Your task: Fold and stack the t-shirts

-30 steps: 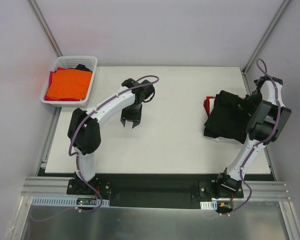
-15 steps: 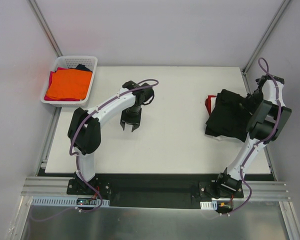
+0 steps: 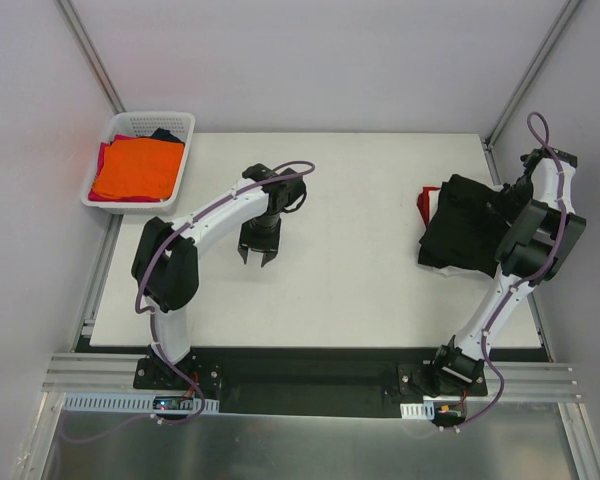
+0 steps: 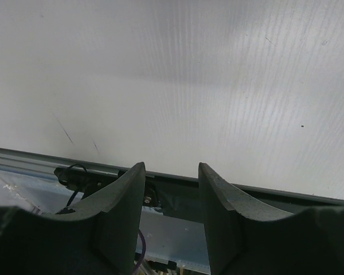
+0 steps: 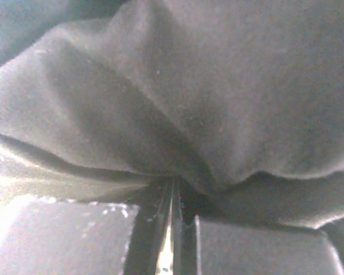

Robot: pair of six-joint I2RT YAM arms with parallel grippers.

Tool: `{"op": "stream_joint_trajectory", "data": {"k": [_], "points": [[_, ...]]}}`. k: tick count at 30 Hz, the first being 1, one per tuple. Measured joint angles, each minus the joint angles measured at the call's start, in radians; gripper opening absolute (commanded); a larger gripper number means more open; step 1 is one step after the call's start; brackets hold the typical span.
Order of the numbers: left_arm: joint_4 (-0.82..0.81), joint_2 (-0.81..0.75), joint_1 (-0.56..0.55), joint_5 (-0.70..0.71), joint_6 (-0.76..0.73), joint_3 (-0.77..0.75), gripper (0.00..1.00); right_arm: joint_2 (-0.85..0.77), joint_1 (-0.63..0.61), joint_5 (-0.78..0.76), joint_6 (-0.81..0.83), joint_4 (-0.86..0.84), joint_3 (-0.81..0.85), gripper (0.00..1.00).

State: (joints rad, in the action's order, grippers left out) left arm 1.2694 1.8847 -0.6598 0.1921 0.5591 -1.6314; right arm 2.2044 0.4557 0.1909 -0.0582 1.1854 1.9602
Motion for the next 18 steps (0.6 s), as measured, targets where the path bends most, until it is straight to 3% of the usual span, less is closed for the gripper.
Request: {"op": "stream_joint_trajectory", "data": {"k": [6,7,9,10,13,15,16,18], "points": [[0.002,0.0,0.0,0.0,-0.001,-0.003,0.42,0.0,0.0,0.0,0.0,0.0,0.0,0.01],[0.002,0.0,0.0,0.0,-0.001,-0.006,0.42,0.0,0.0,0.001,0.0,0.0,0.0,0.1],[0.003,0.0,0.0,0.0,-0.001,-0.018,0.45,-0.002,0.001,0.006,-0.001,-0.005,-0.005,0.37],[0.003,0.0,0.0,0.0,-0.001,-0.024,0.46,-0.008,0.002,0.011,0.0,-0.015,-0.017,0.65],[0.003,0.0,0.0,-0.001,-0.001,-0.041,0.48,-0.085,0.01,0.068,-0.013,-0.109,-0.118,0.97],[0.003,0.003,0.0,-0.002,-0.001,-0.052,0.53,-0.173,0.011,0.095,-0.018,-0.2,-0.217,1.0],[0.003,0.008,0.0,-0.003,0.0,-0.061,0.57,-0.225,0.01,0.106,-0.018,-0.249,-0.272,0.97],[0.001,0.019,0.0,-0.006,0.0,-0.075,0.72,-0.309,0.006,0.116,-0.019,-0.315,-0.354,0.96]]}}
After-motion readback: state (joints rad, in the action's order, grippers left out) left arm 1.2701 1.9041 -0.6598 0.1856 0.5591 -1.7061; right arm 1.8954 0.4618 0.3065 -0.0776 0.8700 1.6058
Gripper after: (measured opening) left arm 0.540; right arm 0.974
